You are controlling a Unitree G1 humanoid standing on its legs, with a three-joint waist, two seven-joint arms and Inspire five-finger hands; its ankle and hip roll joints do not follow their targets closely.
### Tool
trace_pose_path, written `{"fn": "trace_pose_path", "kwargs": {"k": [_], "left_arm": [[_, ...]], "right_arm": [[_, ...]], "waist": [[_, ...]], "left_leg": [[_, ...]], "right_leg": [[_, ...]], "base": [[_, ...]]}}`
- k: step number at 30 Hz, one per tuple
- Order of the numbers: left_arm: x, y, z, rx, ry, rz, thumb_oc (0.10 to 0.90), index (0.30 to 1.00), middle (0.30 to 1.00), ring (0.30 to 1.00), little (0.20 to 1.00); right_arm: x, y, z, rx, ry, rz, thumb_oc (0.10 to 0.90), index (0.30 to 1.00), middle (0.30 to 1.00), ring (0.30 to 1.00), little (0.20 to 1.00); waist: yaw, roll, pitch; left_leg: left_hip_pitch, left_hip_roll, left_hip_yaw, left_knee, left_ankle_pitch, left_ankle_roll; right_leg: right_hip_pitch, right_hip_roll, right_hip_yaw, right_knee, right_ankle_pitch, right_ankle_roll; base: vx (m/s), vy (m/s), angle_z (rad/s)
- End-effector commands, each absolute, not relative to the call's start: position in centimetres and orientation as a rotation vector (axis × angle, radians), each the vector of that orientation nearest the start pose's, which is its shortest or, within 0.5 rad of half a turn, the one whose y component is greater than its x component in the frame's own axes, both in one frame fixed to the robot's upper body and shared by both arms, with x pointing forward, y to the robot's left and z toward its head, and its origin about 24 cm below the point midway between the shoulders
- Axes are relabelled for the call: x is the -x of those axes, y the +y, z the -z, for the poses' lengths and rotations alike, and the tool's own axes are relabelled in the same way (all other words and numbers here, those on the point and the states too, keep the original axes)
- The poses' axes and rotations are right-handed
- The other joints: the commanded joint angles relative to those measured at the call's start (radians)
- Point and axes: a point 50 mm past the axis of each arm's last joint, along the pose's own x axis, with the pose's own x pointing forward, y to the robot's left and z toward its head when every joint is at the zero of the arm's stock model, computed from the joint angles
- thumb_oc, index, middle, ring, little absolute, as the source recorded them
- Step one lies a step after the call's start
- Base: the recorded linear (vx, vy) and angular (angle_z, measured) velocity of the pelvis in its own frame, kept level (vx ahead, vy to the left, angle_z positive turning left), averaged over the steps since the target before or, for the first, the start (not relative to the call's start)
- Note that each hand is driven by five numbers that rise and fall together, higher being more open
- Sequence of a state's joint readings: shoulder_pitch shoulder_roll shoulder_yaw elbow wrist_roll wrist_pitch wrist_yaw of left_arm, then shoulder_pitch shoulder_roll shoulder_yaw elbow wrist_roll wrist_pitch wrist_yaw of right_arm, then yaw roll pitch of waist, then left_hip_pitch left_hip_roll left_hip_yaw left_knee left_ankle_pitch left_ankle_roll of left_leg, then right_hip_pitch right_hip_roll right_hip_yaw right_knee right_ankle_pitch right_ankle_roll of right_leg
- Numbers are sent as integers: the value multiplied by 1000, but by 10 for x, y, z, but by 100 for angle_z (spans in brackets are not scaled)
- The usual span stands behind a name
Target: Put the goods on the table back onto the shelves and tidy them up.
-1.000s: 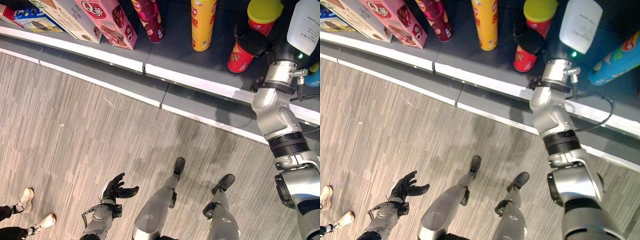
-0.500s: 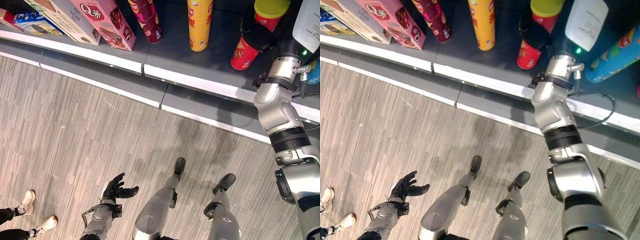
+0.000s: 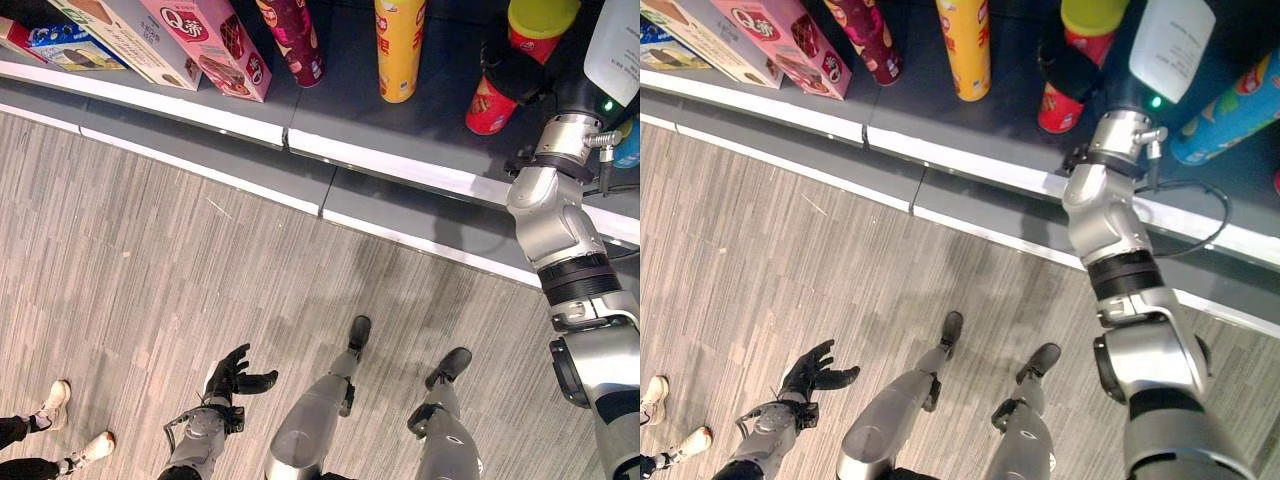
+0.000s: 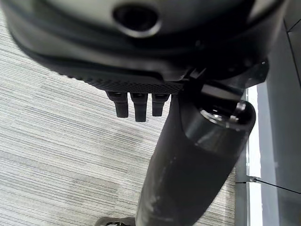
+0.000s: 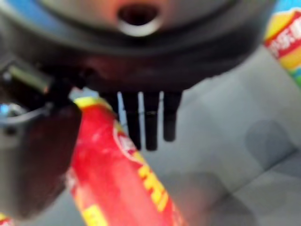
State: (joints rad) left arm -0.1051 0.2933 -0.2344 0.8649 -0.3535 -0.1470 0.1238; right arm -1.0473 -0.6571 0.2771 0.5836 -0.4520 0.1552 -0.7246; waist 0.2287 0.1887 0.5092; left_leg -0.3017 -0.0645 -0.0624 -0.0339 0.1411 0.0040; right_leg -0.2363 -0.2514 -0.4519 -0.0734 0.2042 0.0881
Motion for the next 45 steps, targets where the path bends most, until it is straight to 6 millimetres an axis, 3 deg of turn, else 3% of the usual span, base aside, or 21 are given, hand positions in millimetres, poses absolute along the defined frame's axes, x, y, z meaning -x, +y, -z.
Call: {"fn": "trace_pose_path", "kwargs": {"k": [1, 36, 43, 45], "left_arm": [[-195, 244, 102, -203, 684, -206, 800, 900, 900, 900, 900], [-196, 248, 101, -214, 688, -209, 800, 900, 900, 900, 900], [-197, 248, 101, -214, 689, -210, 800, 900, 900, 900, 900], [-198, 249, 100, -213, 689, -217, 800, 900, 900, 900, 900]], "right_arm": [[-361, -219, -333, 1012, -876, 890, 800, 900, 900, 900, 900], [-363, -212, -329, 1002, -874, 854, 800, 900, 900, 900, 900], [-359, -207, -330, 990, -917, 838, 800, 900, 900, 900, 900], [-347, -198, -336, 972, -1003, 830, 800, 900, 900, 900, 900]], "waist": [[15, -33, -61], [10, -45, -69], [6, -50, -75], [-2, -58, -84]], "left_leg": [[-21, 0, -2, -23, -23, -41], [-10, 2, -1, -23, -24, -43], [-2, 3, 1, -26, -25, -45], [6, 5, 7, -30, -26, -47]], "right_leg": [[40, -179, 18, 204, -112, 143], [49, -175, 21, 202, -112, 142], [56, -174, 21, 198, -108, 142], [62, -170, 25, 189, -105, 143]], "base": [[0, 0, 0], [0, 0, 0], [0, 0, 0], [0, 0, 0]]}}
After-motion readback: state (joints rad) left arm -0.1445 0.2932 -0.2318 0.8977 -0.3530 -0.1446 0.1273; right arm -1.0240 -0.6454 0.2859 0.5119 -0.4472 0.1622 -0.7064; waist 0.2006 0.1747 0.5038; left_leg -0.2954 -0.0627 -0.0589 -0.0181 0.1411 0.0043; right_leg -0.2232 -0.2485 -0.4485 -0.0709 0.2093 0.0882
